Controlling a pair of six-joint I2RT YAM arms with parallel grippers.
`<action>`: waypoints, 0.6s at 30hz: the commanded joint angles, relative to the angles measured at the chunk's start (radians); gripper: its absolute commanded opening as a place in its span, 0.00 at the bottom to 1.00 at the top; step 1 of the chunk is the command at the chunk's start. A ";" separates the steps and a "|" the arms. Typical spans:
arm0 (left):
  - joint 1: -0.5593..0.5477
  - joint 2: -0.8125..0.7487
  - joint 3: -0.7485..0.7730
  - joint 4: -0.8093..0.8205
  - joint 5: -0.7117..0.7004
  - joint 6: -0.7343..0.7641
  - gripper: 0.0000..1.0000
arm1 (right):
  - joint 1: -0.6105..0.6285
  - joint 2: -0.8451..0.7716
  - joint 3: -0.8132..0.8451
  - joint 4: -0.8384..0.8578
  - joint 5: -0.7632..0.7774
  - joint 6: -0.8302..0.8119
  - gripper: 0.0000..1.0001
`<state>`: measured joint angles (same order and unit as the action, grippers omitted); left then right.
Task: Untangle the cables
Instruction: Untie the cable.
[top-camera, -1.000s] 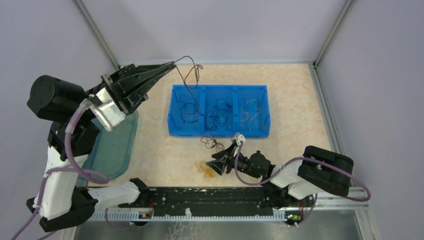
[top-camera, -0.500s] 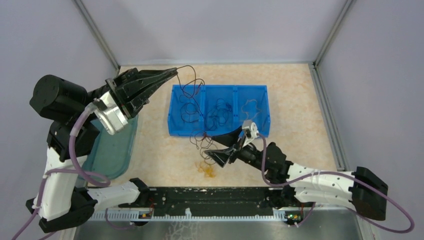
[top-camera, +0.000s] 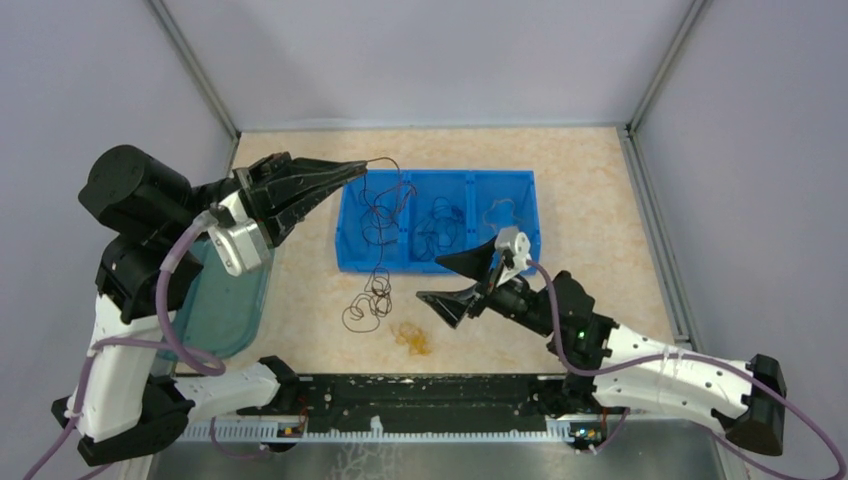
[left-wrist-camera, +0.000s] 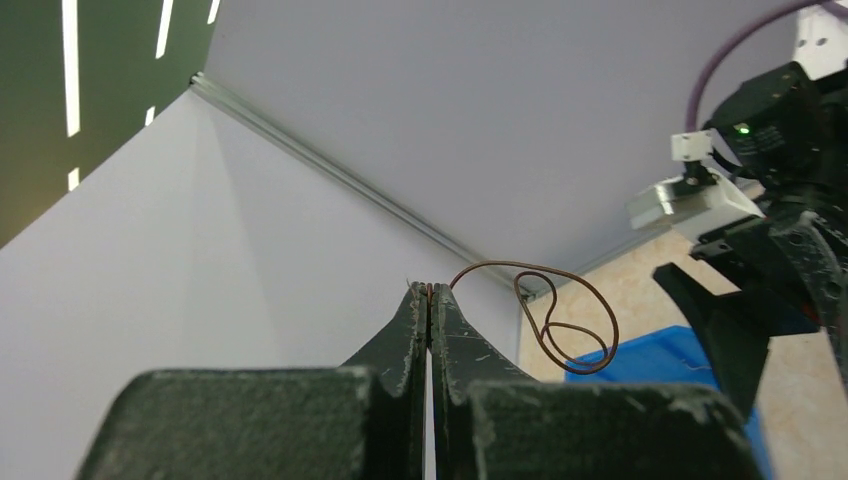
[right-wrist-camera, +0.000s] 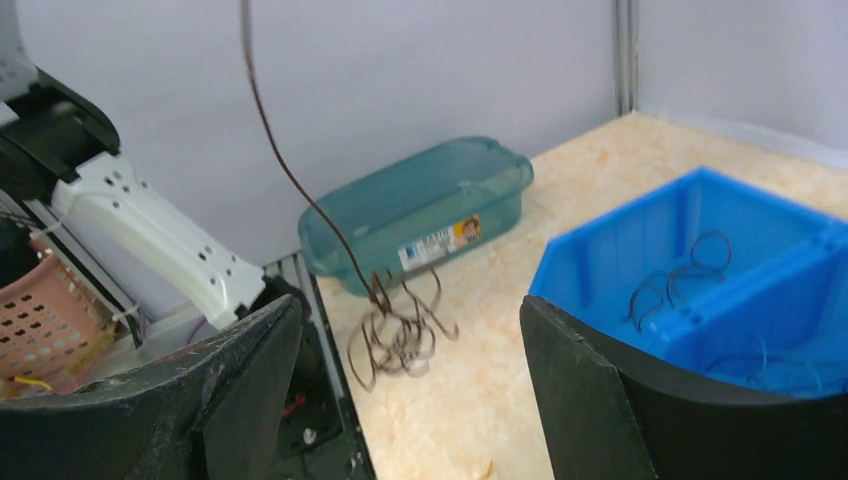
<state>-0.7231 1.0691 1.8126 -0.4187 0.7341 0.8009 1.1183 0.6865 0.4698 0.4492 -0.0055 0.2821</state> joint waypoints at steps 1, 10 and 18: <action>-0.002 0.003 -0.004 -0.059 0.065 -0.046 0.00 | -0.002 0.080 0.164 0.016 -0.058 -0.079 0.81; -0.002 0.000 -0.017 -0.058 0.062 -0.053 0.00 | -0.002 0.313 0.273 0.155 -0.176 -0.086 0.71; -0.002 -0.038 -0.136 -0.057 -0.030 -0.095 0.51 | -0.003 0.324 0.274 0.250 -0.178 -0.070 0.00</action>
<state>-0.7231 1.0592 1.7557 -0.4690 0.7612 0.7544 1.1164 1.0321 0.7010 0.5701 -0.1711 0.2043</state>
